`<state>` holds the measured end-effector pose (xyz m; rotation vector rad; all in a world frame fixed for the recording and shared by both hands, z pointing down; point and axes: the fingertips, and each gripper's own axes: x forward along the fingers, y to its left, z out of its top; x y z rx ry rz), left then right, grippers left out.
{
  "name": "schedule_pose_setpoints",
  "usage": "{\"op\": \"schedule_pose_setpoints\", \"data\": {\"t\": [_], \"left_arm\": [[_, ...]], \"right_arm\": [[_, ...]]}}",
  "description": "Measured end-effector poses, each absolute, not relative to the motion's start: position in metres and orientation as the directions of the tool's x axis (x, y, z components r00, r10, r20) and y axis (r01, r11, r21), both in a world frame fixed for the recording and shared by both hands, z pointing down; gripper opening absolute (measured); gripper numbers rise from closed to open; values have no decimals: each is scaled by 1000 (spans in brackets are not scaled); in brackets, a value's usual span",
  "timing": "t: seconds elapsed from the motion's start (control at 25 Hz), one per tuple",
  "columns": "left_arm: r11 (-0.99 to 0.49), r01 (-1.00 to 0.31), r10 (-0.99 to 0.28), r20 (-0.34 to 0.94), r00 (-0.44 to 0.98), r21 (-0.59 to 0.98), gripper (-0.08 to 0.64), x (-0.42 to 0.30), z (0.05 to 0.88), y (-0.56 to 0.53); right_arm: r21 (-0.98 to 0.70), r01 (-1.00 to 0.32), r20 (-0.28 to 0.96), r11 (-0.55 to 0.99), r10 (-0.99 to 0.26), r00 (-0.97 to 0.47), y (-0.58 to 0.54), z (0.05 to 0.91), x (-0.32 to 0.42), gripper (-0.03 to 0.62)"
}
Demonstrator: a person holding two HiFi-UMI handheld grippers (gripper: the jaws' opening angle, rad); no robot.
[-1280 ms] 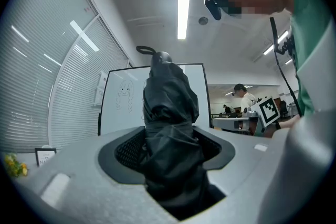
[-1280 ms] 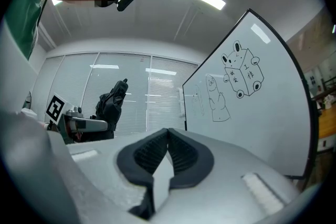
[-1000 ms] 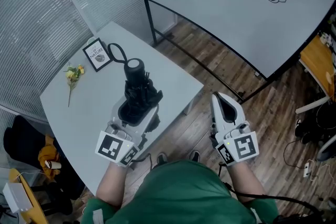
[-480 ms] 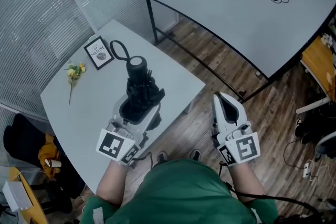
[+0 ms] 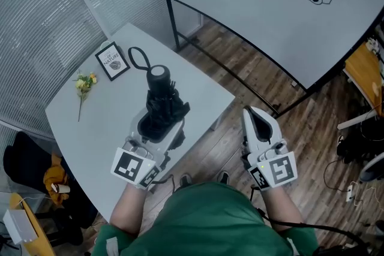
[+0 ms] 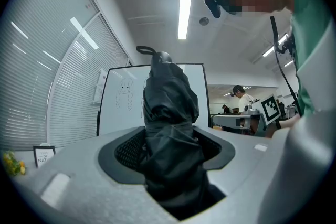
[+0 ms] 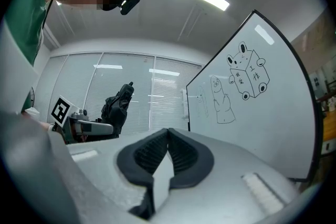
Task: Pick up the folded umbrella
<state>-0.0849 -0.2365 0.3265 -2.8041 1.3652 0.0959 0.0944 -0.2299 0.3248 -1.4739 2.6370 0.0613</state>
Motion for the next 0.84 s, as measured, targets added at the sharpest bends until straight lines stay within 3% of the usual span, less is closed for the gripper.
{"op": "schedule_pose_setpoints", "data": {"t": [0.84], "left_arm": [[-648, -761, -761, -59, 646, 28, 282, -117, 334, -252]], "right_arm": [[-21, -865, -127, 501, -860, -495, -234, 324, 61, 2]]}}
